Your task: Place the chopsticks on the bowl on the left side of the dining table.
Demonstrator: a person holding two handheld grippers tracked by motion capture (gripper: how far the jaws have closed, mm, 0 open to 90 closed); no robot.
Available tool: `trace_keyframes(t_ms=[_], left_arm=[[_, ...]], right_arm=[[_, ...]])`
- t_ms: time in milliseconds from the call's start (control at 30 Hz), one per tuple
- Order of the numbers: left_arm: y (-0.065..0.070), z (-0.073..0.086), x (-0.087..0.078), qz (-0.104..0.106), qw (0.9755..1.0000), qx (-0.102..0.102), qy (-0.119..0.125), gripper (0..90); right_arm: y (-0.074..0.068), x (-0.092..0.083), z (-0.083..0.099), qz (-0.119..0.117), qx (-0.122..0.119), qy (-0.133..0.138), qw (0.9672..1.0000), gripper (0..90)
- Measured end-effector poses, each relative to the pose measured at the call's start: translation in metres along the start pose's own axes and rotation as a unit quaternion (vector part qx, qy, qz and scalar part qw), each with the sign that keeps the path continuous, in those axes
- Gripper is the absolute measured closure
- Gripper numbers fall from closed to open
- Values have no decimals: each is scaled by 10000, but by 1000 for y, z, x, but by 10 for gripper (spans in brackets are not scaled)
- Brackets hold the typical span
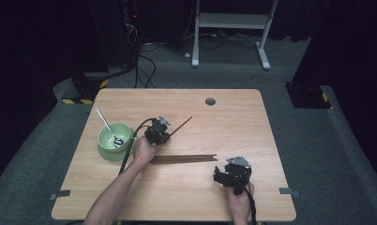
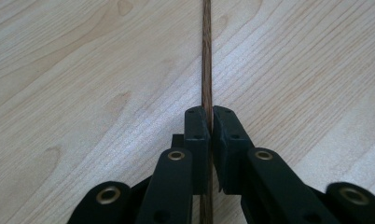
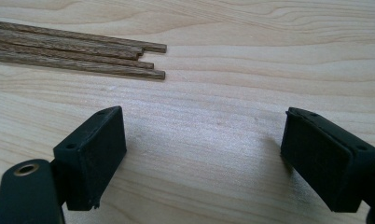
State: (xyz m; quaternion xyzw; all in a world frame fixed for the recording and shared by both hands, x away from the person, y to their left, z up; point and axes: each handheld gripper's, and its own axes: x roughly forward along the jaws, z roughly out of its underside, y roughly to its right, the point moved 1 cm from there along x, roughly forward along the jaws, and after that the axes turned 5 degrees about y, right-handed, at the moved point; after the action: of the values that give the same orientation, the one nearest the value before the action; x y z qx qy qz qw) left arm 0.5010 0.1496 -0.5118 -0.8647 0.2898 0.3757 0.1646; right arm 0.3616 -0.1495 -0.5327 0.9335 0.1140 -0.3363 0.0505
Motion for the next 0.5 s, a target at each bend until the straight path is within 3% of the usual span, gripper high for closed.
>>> trace_keyframes(t_ms=[500], left_arm=[[-1,-1,-6,139,9998,-8,146,848]], right_arm=[[0,0,0,1,4,-2,10000,136]])
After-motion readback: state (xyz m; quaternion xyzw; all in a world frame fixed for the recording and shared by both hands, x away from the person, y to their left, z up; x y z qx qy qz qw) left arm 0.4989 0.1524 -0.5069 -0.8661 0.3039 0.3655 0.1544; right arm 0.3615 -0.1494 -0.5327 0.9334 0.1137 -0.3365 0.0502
